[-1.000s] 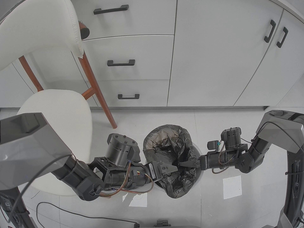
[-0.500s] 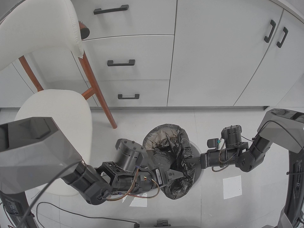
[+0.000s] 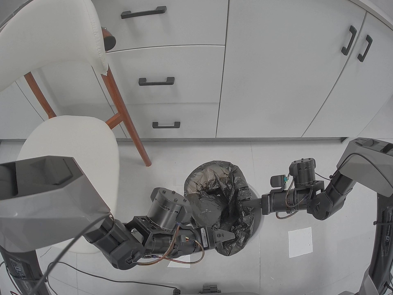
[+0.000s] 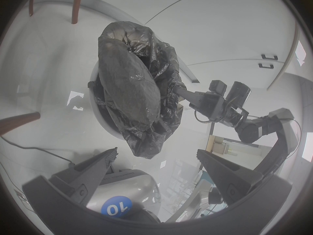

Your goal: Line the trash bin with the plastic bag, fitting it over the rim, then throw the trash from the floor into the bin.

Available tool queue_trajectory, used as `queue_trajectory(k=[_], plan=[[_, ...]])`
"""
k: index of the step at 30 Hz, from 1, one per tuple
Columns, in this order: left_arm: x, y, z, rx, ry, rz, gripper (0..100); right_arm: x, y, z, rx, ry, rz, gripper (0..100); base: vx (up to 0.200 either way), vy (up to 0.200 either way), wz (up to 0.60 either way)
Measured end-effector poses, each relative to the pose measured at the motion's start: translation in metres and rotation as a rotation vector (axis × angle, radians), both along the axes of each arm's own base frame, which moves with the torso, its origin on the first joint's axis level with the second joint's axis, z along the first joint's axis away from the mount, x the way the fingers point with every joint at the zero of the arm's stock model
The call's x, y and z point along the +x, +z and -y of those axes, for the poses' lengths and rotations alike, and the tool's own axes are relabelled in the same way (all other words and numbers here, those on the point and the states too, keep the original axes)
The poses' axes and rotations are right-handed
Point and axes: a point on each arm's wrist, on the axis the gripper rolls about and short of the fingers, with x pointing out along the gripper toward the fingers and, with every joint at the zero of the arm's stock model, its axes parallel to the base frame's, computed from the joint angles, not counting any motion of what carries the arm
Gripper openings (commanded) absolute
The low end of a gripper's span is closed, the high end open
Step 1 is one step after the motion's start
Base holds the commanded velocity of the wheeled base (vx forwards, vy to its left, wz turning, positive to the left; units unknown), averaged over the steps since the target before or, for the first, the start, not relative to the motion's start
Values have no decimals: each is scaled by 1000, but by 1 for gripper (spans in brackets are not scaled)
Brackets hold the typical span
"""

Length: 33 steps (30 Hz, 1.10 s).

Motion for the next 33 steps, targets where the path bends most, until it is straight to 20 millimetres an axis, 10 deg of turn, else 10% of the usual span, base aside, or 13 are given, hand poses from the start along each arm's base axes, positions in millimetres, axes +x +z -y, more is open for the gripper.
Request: queue_trajectory(k=[15, 16, 33], plan=[[34, -6, 8, 5, -8, 94, 100, 0, 10, 0, 8, 1, 26, 0, 0, 0, 0], [36, -7, 9, 6, -9, 95, 0, 0, 11, -1, 9, 1, 29, 0, 0, 0, 0], [37, -4, 6, 17, -19, 108, 0, 2, 19, 8, 15, -22, 49, 0, 0, 0, 0]])
